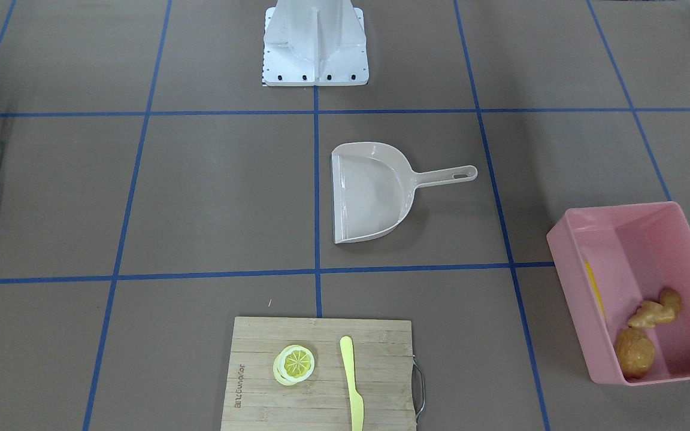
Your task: Sweep and dump trash into bin
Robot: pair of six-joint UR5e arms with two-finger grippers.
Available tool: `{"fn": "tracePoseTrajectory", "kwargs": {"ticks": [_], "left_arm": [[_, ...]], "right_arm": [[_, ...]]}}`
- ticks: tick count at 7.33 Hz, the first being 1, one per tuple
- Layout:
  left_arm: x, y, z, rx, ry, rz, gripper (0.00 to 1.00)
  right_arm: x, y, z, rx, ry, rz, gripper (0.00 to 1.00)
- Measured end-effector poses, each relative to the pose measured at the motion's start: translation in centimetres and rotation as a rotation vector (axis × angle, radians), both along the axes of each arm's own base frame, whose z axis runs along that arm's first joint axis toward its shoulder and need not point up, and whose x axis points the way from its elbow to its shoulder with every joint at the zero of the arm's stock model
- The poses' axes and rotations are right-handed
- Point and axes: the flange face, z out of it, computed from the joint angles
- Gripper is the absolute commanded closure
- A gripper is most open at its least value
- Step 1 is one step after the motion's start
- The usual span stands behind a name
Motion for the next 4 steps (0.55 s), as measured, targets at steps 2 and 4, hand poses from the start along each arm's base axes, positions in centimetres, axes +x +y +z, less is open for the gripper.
{"fn": "tracePoseTrajectory", "kwargs": {"ticks": [2,4], "left_arm": [[-0.04,0.16,0.32,-0.008,-0.001,-0.002,0.02],[-0.05,0.31,0.33,-0.010,-0.001,-0.004,0.02]], "right_arm": [[-0.01,0.12,0.19,0.014,0.001,-0.001,0.00],[-0.06,0.88,0.91,0.049,0.004,0.001,0.00]]}}
